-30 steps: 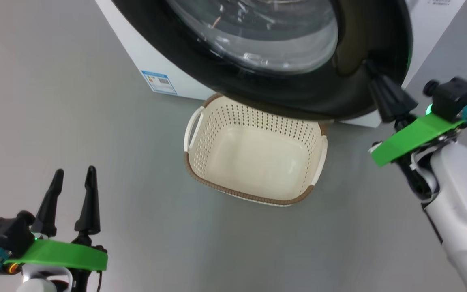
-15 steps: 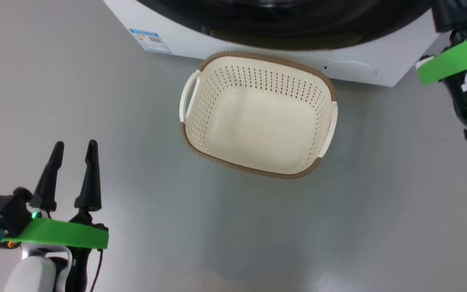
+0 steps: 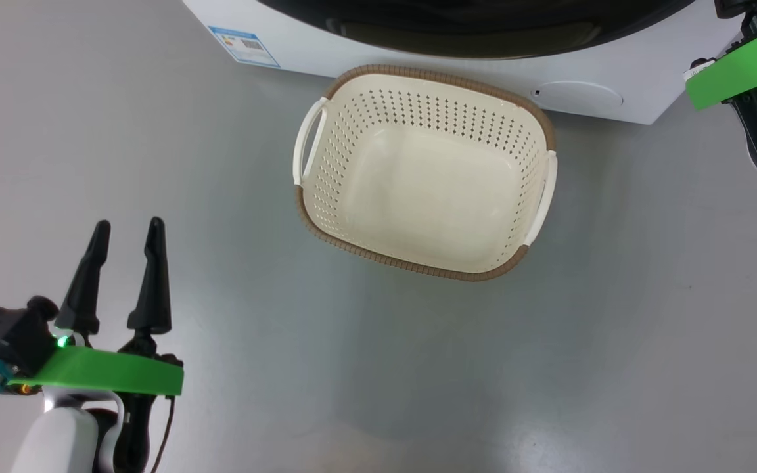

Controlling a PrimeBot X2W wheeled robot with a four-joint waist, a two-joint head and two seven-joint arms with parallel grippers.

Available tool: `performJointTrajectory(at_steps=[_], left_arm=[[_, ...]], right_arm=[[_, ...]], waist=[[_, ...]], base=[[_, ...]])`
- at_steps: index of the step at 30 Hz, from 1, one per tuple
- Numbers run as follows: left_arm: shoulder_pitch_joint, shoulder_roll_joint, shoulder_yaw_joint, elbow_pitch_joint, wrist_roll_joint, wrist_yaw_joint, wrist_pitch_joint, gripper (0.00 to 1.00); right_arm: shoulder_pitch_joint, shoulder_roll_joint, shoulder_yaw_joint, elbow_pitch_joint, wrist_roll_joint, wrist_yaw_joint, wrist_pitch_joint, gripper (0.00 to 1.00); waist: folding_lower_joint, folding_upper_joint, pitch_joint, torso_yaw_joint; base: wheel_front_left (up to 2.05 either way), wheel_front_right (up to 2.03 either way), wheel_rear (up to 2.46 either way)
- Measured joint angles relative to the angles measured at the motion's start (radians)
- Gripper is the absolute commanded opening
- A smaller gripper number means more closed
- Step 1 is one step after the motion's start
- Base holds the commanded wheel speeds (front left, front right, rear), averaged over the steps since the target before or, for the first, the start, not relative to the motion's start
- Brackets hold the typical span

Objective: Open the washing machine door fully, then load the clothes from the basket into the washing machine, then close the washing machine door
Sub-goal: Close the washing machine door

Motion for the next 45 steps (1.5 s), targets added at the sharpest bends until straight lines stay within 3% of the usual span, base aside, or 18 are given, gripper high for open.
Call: performJointTrajectory(at_steps=[13, 14, 16, 17, 18, 45], left_arm=[[0.001, -0.013, -0.001, 0.022, 0.0, 0.0, 0.0, 1.0], [0.001, -0.013, -0.002, 0.024, 0.0, 0.0, 0.0, 1.0], [0.003, -0.013, -0.002, 0.026, 0.0, 0.0, 0.0, 1.0], [0.006, -0.013, -0.002, 0.026, 0.0, 0.0, 0.0, 1.0], [0.009, -0.013, -0.002, 0.028, 0.0, 0.0, 0.0, 1.0], [0.139, -0.007, -0.005, 0.034, 0.005, 0.0, 0.0, 1.0]], right_arm=[[0.047, -0.015, -0.036, -0.007, 0.0, -0.008, 0.0, 0.0], [0.058, -0.016, -0.041, -0.01, 0.001, -0.008, 0.0, 0.07], [0.084, -0.017, -0.045, -0.018, 0.002, -0.009, 0.0, 0.43], [0.098, -0.017, -0.045, -0.024, 0.002, -0.009, 0.0, 0.8], [0.114, -0.015, -0.046, -0.032, 0.002, -0.009, 0.0, 1.0], [0.644, 0.134, -0.045, -0.231, 0.053, -0.012, 0.0, 1.0]], waist=[[0.0001, 0.0, -0.072, 0.003], [0.0, 0.0, -0.079, 0.003], [0.0, -0.0001, -0.096, 0.0], [0.0, 0.0, -0.105, -0.002], [0.0, 0.0, -0.114, -0.004], [0.0, 0.0, -0.373, -0.178]], base=[[0.0, 0.0, 0.0], [0.0, 0.0, 0.0], [0.0, 0.0, 0.0], [0.0, 0.0, 0.0], [0.0, 0.0, 0.0], [0.0, 0.0, 0.0]])
